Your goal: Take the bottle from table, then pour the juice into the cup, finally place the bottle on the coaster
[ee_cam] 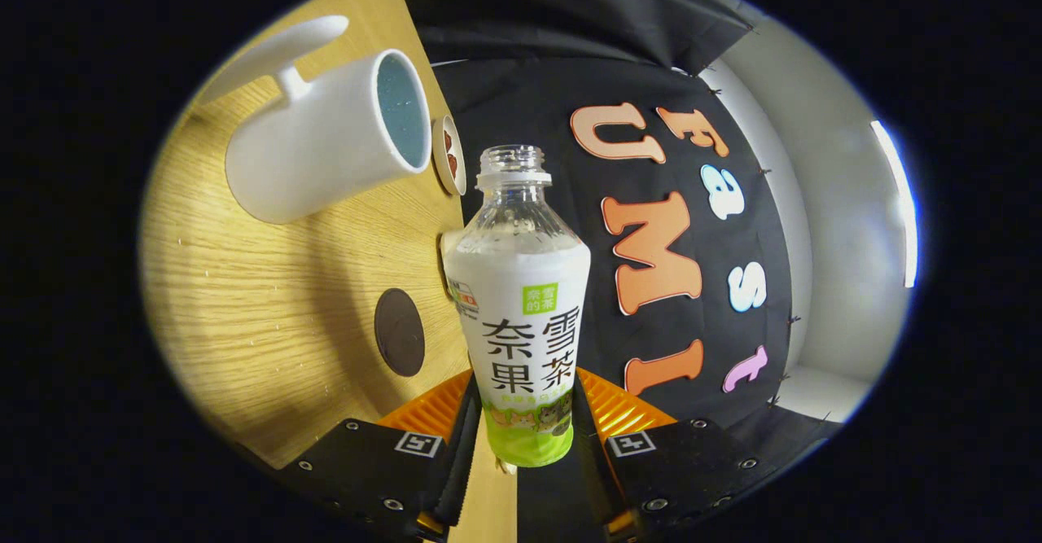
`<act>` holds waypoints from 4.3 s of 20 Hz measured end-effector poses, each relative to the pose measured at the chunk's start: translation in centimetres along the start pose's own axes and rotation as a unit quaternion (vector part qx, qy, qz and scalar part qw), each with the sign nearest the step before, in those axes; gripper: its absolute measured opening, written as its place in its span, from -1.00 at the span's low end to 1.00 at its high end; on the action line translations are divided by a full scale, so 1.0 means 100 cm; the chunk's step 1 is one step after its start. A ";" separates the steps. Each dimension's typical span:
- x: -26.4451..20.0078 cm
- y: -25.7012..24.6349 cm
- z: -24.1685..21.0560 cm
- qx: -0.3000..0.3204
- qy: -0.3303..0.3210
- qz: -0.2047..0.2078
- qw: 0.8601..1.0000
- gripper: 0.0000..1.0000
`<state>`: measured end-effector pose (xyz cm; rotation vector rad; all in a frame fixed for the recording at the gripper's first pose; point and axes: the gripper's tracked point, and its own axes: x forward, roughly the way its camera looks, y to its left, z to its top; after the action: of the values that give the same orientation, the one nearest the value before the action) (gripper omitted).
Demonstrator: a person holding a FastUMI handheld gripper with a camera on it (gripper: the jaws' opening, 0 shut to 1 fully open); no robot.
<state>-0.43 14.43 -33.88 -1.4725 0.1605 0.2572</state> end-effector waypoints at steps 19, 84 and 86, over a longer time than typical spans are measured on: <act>-0.004 -0.002 0.013 -0.086 -0.035 -0.032 0.995 0.18; 0.004 -0.038 0.034 -0.213 -0.094 -0.091 0.968 0.18; 0.004 -0.039 0.035 -0.218 -0.095 -0.092 0.967 0.18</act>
<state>0.85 17.65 -29.91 -1.8755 -0.2004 0.2931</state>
